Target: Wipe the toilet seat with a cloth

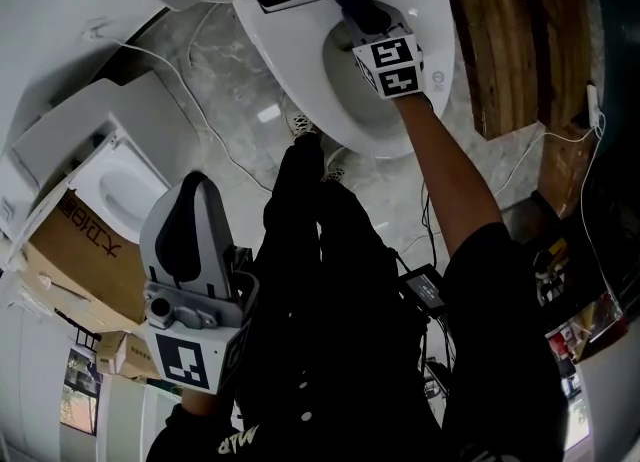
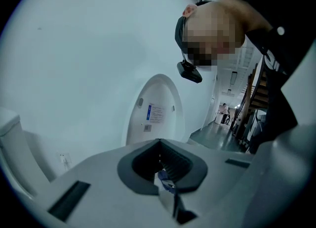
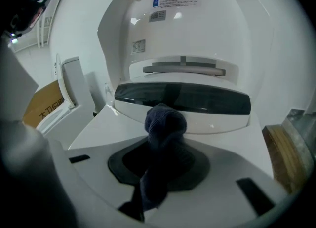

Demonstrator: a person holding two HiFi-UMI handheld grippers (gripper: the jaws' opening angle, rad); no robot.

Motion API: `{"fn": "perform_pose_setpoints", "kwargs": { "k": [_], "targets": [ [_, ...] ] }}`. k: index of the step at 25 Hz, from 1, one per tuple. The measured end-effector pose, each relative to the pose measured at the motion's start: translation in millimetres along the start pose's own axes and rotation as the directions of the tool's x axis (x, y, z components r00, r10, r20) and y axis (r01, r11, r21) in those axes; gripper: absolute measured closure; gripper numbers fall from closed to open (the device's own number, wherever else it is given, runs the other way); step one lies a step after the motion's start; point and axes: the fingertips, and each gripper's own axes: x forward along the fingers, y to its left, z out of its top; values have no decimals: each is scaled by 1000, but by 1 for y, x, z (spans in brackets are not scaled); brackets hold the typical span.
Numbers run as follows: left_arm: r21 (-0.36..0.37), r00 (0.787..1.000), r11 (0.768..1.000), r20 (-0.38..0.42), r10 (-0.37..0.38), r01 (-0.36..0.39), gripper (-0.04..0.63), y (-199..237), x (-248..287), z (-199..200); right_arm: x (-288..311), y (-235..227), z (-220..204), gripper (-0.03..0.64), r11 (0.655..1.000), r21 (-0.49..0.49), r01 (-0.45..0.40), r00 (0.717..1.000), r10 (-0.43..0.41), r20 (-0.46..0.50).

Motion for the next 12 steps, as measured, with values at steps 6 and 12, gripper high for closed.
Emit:
{"fn": "perform_pose_setpoints", "kwargs": {
  "k": [6,12],
  "targets": [
    [-4,1000,1000,-3,1,-1,588,5,2,-3,2,5,3,531,995,-96,23,999,-25,-20],
    [6,1000,1000,1,-4,4,588,5,6,4,-1,-6,-4,531,996,-80,41,998,-45,-50]
  ]
}}
